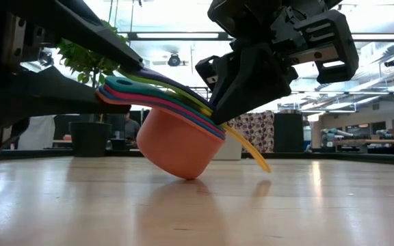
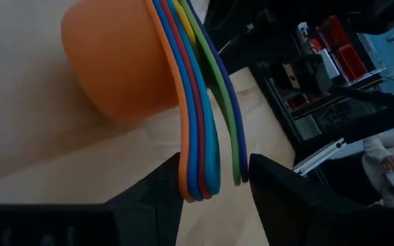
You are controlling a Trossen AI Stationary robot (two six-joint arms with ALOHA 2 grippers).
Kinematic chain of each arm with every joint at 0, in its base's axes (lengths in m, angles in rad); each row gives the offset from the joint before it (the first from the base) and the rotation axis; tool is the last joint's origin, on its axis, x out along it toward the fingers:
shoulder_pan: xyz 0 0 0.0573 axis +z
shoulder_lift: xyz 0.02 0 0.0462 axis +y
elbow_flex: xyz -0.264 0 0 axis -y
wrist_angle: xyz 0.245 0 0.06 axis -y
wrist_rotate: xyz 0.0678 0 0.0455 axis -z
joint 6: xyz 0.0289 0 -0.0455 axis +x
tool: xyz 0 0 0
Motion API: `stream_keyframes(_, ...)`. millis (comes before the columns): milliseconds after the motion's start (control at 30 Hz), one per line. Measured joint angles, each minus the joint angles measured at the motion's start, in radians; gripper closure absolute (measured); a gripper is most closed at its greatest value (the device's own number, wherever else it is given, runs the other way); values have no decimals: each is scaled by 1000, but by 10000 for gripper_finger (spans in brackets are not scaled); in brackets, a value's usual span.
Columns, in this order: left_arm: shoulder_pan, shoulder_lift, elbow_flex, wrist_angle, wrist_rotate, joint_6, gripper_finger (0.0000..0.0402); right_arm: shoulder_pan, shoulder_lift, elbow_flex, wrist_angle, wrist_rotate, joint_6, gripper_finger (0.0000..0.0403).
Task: Nest measuring cups in basket
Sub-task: Put the stacked measuring cups into the gray bin
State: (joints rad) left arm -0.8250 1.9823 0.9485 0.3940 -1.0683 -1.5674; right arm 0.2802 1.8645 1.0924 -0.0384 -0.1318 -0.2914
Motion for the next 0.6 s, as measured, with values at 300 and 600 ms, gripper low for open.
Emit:
stream_keyframes(300,17,0,0,14,10,9,235,0,0,0,0,0,0,348)
stream_keyframes(600,53,0,0,15,64,8,235,0,0,0,-1,0,0,348)
